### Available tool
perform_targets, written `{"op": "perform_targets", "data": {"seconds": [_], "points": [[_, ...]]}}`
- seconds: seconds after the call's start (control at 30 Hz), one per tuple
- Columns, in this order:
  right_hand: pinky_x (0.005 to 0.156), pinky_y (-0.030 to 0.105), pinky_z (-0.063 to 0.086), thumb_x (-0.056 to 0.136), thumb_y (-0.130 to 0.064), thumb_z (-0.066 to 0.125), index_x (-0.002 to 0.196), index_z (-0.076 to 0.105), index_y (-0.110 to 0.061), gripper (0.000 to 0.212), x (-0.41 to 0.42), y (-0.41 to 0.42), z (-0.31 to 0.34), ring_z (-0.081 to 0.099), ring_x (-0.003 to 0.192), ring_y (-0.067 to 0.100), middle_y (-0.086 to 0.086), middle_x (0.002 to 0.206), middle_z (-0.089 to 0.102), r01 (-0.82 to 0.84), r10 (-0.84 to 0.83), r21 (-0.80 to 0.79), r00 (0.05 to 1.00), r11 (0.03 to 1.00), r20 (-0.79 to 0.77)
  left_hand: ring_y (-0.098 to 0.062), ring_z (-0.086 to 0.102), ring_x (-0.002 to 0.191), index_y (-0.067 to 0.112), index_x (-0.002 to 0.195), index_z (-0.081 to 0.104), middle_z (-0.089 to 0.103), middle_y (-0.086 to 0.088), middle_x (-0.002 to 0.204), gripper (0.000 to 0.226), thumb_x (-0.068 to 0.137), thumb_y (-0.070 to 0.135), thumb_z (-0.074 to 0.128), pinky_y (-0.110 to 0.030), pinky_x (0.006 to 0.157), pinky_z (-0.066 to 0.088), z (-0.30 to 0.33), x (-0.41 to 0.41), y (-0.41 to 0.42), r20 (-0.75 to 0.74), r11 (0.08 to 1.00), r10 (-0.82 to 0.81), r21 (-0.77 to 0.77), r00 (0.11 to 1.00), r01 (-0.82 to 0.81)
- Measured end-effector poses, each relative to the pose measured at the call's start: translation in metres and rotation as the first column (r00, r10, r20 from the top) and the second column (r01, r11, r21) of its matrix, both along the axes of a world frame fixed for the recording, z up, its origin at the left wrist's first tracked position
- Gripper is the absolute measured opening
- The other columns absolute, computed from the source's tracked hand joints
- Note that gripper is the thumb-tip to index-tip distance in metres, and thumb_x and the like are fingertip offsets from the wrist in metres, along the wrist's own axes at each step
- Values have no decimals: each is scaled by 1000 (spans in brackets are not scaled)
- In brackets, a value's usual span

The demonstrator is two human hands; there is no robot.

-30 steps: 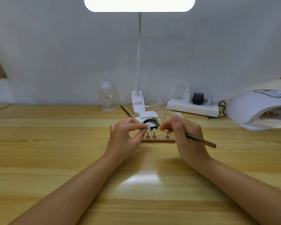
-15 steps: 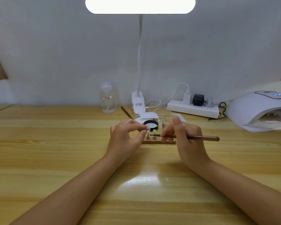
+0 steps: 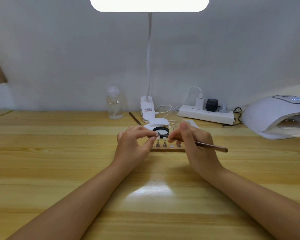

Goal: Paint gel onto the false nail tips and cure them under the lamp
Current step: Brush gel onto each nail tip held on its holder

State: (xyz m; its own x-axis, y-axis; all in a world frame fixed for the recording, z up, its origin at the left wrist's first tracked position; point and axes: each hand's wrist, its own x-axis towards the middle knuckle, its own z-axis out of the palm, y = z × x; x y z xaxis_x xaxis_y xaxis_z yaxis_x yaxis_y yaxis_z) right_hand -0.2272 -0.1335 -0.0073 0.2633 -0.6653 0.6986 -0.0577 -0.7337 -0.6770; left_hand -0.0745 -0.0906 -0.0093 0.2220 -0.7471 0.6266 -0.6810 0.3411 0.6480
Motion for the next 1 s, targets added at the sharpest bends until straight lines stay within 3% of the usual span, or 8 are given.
{"op": "perform_targets", "data": {"seconds": [0.1, 0.27, 0.4, 0.53, 0.67, 0.73, 0.87, 1.0], "points": [[53, 17, 46, 89, -46, 36, 61, 64, -21, 47, -2, 3, 1, 59, 51, 5, 0, 54, 64, -61, 51, 70, 989, 996, 138, -15, 57, 92, 20, 88, 72, 61, 14, 82, 13, 79, 12, 69, -53, 92, 38, 0, 0, -1, 5, 1000, 2, 6, 1000, -2], [61, 15, 44, 93, -44, 31, 73, 64, -25, 43, 1, 3, 1, 57, 61, 0, -8, 68, 65, -27, 26, 40, 999, 999, 30, -17, 57, 92, 19, 91, 72, 61, 14, 81, 16, 79, 11, 69, -54, 91, 38, 0, 0, 0, 4, 1000, -5, 8, 1000, 5], [54, 17, 42, 86, -53, 32, 63, 65, -20, 52, -2, 5, -1, 59, 53, 9, -1, 57, 65, -76, 61, 113, 989, 991, 132, -17, 57, 91, 19, 89, 73, 60, 16, 80, 14, 79, 11, 69, -54, 90, 38, 0, -1, 0, 5, 1000, -6, 3, 1000, 6], [63, 20, 46, 92, -42, 35, 70, 63, -24, 40, 1, 3, 0, 58, 66, 3, -6, 69, 65, -2, 0, 37, 998, 999, 68, -17, 57, 91, 19, 91, 72, 61, 15, 81, 15, 79, 11, 69, -53, 91, 38, 0, 0, 0, 2, 1000, -3, 10, 1000, 3], [54, 13, 45, 90, -45, 37, 60, 64, -16, 50, 0, 6, -2, 59, 52, 4, -3, 53, 63, -90, 69, 151, 988, 984, 141, -17, 58, 93, 18, 90, 73, 62, 14, 82, 14, 79, 11, 69, -53, 92, 38, 0, 0, 0, -19, 1000, -2, 11, 1000, 2], [54, 13, 43, 89, -45, 37, 61, 63, -17, 47, -1, 6, -2, 58, 53, 4, -2, 55, 63, -69, 51, 100, 984, 993, 170, -17, 59, 93, 18, 89, 73, 63, 13, 83, 13, 78, 11, 69, -53, 92, 38, 0, 0, 0, -22, 1000, -3, 14, 1000, 4], [63, 13, 43, 93, -40, 37, 73, 64, -24, 38, 0, 6, -1, 57, 65, -1, -10, 70, 65, 6, -7, 18, 998, 1000, 57, -18, 58, 93, 20, 87, 72, 62, 13, 83, 14, 77, 10, 70, -53, 92, 39, 1, -1, 1, -30, 1000, -4, 9, 1000, 4], [53, 11, 43, 92, -46, 36, 58, 64, -18, 52, -1, 7, -4, 59, 50, 3, -3, 51, 63, -66, 46, 158, 990, 985, 132, -18, 58, 94, 25, 78, 70, 63, 11, 82, 16, 74, 10, 73, -54, 93, 37, 3, -1, 2, -83, 1000, -2, 7, 997, 2]]}}
